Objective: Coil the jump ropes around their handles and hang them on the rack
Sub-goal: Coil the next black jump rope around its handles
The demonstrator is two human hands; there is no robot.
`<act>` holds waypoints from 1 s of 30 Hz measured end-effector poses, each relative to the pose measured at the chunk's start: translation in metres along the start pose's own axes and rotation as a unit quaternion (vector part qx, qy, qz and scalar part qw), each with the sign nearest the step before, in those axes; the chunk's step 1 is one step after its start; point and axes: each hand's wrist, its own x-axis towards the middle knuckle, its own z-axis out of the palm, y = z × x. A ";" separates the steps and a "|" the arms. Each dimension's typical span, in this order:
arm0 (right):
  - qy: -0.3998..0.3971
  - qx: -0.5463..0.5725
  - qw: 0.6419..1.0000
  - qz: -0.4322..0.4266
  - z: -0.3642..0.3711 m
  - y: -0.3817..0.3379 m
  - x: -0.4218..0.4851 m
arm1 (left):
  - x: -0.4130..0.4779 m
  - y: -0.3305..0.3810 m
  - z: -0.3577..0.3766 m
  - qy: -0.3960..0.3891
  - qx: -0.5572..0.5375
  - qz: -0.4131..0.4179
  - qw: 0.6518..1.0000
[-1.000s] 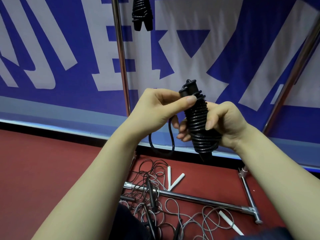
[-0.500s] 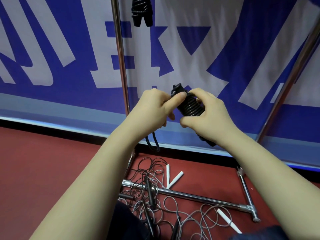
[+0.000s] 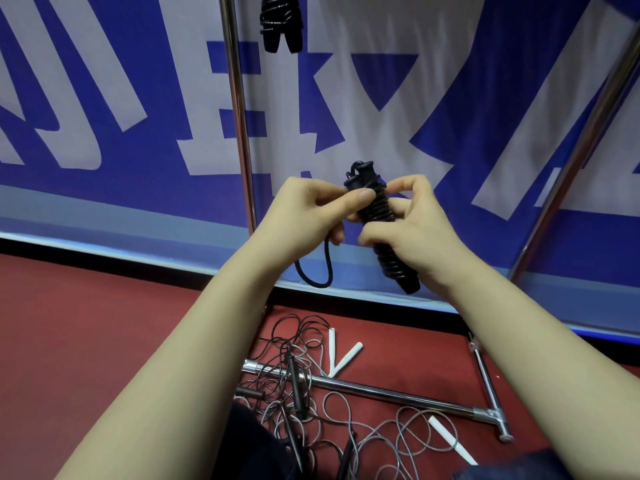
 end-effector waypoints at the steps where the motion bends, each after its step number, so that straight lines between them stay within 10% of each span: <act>1: -0.027 0.029 0.999 0.002 -0.003 0.000 0.000 | -0.001 0.000 -0.003 -0.017 -0.027 0.000 0.999; 16: -0.312 0.243 0.919 0.015 -0.019 0.004 0.001 | -0.011 0.013 -0.024 -0.096 -0.133 0.043 0.986; 30: -0.199 0.181 0.962 0.041 0.007 -0.010 -0.005 | -0.002 0.006 -0.010 -0.110 -0.072 -0.005 0.991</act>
